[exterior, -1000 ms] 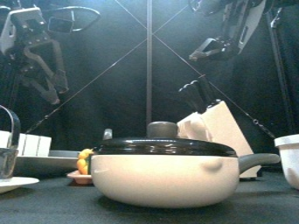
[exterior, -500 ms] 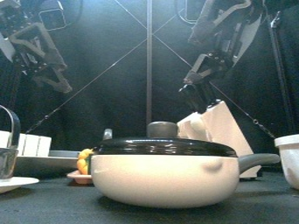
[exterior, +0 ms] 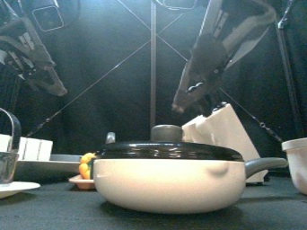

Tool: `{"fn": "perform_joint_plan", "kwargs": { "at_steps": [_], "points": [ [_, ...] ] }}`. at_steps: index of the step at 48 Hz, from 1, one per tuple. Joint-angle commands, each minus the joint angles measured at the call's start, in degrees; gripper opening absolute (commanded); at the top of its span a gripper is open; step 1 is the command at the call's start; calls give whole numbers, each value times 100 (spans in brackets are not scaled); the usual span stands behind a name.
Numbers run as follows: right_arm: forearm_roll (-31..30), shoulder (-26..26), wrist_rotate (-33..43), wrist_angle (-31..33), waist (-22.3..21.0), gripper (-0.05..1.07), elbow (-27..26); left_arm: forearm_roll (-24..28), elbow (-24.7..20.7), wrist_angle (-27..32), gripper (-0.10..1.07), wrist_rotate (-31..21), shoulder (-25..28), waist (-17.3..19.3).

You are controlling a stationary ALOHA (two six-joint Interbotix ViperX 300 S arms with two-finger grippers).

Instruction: Grab pot lid

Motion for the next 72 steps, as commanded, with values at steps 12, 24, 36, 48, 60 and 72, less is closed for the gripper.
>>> {"fn": "perform_joint_plan", "kwargs": {
  "at_steps": [12, 24, 36, 48, 60, 72],
  "points": [
    [-475, 642, 35, 914, 316, 104, -967, 896, -211, -413, 95, 35, 26, 0],
    [-466, 729, 35, 976, 308, 104, -1072, 1749, -580, -422, 95, 35, 589, -202],
    [-448, 729, 35, 976, 290, 104, -1055, 1978, -809, -281, 95, 35, 958, -360],
    [-387, 729, 35, 817, 132, 104, -1002, 1846, -765, -264, 95, 35, 940, -360],
    [-132, 729, 9, 633, -26, 104, -923, 1811, -738, -272, 95, 26, 932, -360],
    [-88, 782, 9, 615, -62, 104, -888, 1749, -712, -272, 95, 35, 940, -360]
  ]
}}
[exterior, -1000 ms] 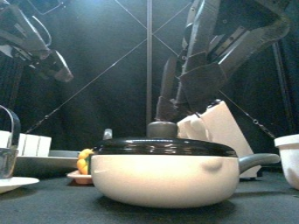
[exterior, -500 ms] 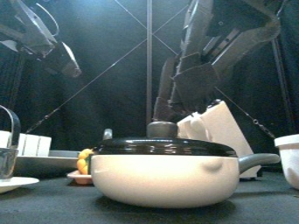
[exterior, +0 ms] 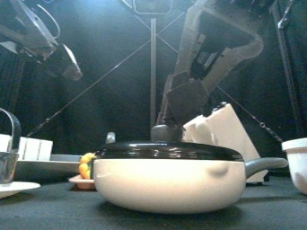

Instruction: Grab pot lid

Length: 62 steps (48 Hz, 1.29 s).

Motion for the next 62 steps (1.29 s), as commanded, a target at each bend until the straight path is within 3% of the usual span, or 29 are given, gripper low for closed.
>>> {"fn": "perform_joint_plan", "kwargs": {
  "at_steps": [1, 29, 50, 62],
  "points": [
    [9, -97, -9, -53, -35, 103, -62, -26, -44, 0, 95, 0, -26, 9],
    [114, -35, -26, -123, -88, 102, -62, -44, 0, 26, 95, -9, -26, 9],
    [114, -70, -18, -62, -123, 70, -88, -44, 18, 26, 95, -9, -26, 9],
    [114, -220, -9, -9, -123, 62, -114, -44, 26, 26, 95, -9, -26, 9]
  ]
}}
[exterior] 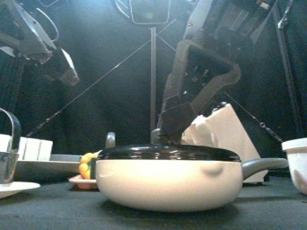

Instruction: Grab pot lid

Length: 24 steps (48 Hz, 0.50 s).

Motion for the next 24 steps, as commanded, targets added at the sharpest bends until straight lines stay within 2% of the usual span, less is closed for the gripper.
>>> {"fn": "perform_joint_plan", "kwargs": {
  "at_steps": [1, 24],
  "points": [
    [0, -308, 0, 0, -35, 62, -114, 0, -62, 0, 95, -9, -26, 9],
    [-18, -492, -9, 0, -26, 62, -123, 0, -62, 9, 95, -18, -26, 9]
  ]
}}
